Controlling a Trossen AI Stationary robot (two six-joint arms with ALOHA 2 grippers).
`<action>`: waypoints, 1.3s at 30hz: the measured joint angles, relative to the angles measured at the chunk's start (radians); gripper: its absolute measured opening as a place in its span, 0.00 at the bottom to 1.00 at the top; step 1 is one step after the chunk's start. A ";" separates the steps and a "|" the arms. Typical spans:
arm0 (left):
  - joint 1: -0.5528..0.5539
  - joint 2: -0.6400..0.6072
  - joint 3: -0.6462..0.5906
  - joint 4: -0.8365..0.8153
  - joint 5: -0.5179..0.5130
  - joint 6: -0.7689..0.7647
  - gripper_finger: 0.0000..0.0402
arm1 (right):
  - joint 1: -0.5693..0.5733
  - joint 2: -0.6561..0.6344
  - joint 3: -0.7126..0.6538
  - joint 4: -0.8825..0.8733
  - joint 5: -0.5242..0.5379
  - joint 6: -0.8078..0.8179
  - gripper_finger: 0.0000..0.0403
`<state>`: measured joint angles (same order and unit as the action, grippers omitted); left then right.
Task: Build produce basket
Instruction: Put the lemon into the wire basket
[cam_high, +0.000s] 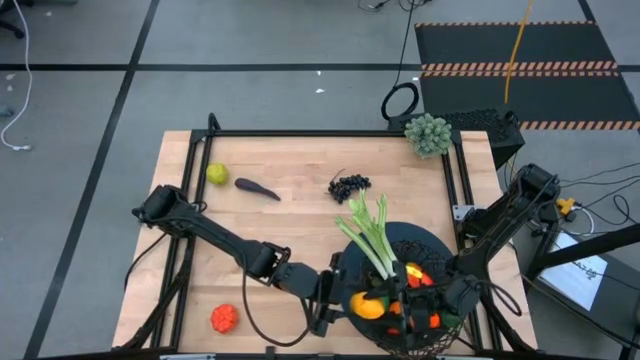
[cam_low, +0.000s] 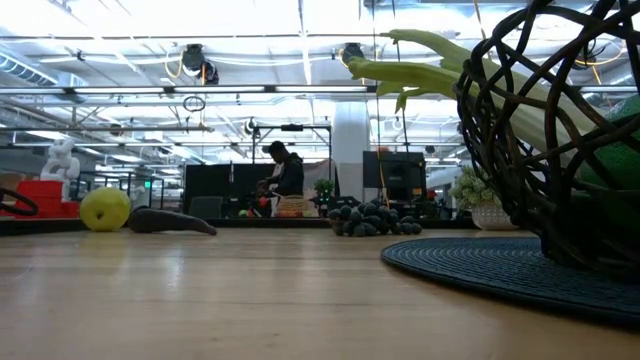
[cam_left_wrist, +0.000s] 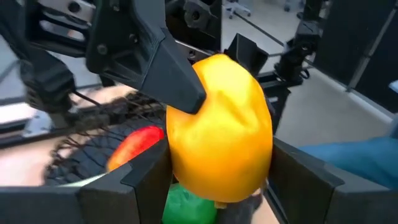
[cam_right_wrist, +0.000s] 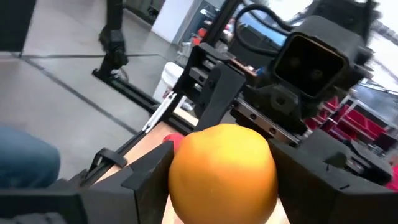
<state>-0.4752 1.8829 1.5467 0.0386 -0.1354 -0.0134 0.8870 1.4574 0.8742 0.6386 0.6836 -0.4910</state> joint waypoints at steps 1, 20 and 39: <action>-0.002 -0.005 0.000 -0.003 -0.012 0.001 0.61 | 0.004 -0.005 0.000 0.003 0.009 0.001 0.60; -0.034 -0.044 0.000 -0.117 -0.242 0.007 0.78 | 0.046 -0.042 0.000 -0.004 0.003 0.067 0.59; -0.137 -0.200 0.000 -0.557 -0.322 -0.224 0.64 | 0.136 -0.235 0.000 -0.486 0.214 0.780 0.59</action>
<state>-0.6118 1.6829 1.5464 -0.5189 -0.4572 -0.2374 1.0235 1.2222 0.8739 0.1526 0.8973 0.2892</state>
